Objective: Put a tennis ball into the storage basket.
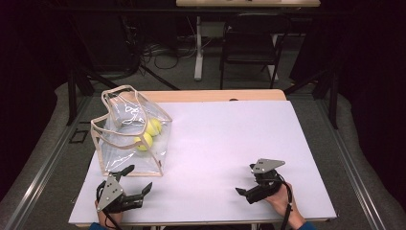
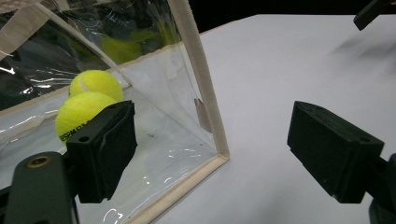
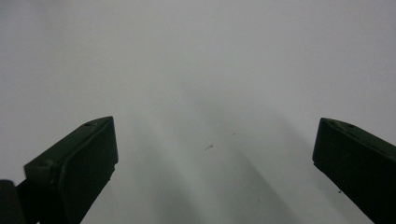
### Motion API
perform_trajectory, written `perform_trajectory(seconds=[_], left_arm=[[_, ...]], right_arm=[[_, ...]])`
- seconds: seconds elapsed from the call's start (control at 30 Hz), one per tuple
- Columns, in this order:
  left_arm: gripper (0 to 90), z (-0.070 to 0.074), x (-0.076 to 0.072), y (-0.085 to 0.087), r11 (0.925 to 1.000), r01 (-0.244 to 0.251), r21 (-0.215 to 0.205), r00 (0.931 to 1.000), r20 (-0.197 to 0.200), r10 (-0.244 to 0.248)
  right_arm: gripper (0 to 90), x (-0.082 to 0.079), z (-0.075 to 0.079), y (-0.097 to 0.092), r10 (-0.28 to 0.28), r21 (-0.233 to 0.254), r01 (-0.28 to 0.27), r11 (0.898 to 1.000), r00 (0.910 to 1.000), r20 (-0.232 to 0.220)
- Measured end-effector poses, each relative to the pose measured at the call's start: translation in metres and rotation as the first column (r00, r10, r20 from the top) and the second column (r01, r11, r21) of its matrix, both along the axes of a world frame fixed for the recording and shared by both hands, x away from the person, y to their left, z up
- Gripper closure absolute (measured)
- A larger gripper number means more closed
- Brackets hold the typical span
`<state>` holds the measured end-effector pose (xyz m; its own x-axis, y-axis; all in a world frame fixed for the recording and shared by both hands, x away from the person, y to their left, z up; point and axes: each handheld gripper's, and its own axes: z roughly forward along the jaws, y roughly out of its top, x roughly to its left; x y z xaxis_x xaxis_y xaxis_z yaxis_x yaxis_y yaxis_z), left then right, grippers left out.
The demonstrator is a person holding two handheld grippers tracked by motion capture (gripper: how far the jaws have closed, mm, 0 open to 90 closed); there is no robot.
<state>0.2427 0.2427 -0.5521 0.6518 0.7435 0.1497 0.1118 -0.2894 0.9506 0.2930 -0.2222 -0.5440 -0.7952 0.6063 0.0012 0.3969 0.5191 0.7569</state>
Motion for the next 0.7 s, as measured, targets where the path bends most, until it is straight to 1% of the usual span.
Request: perform_trajectory(seconds=[0.07,0.17,0.27,0.43,0.47,0.63,0.7], left_arm=[[15.8,0.000,0.000,0.000,1.0000,0.000,-0.001,1.0000,0.000,0.000],[15.8,0.000,0.000,0.000,1.0000,0.000,-0.001,1.0000,0.000,0.000],[15.8,0.000,0.000,0.000,1.0000,0.001,0.001,1.0000,0.000,-0.001],[15.8,0.000,0.000,0.000,1.0000,-0.001,0.001,1.0000,0.001,0.001],[15.8,0.000,0.000,-0.001,1.0000,0.000,-0.001,1.0000,0.002,0.000],[15.8,0.000,0.000,0.000,1.0000,0.001,0.002,1.0000,0.001,-0.001],[15.8,0.000,0.001,-0.001,1.0000,0.001,0.005,1.0000,0.000,-0.001]], right_arm=[[0.0,-0.002,-0.002,-0.001,-0.002,-0.005,0.002,1.000,1.0000,0.004],[0.0,-0.004,-0.005,-0.004,-0.010,-0.006,0.010,1.000,0.9999,-0.003],[0.0,-0.007,-0.008,-0.007,-0.023,0.005,0.023,1.000,0.9997,0.001],[0.0,-0.010,-0.012,-0.009,-0.028,-0.007,0.028,1.000,0.9996,-0.005],[0.0,-0.010,-0.013,-0.009,-0.029,-0.004,0.029,1.000,0.9996,-0.003],[0.0,-0.011,-0.012,-0.009,-0.031,-0.003,0.031,1.000,0.9995,0.005],[0.0,-0.012,-0.012,-0.010,-0.032,0.006,0.032,0.999,0.9994,0.011]])
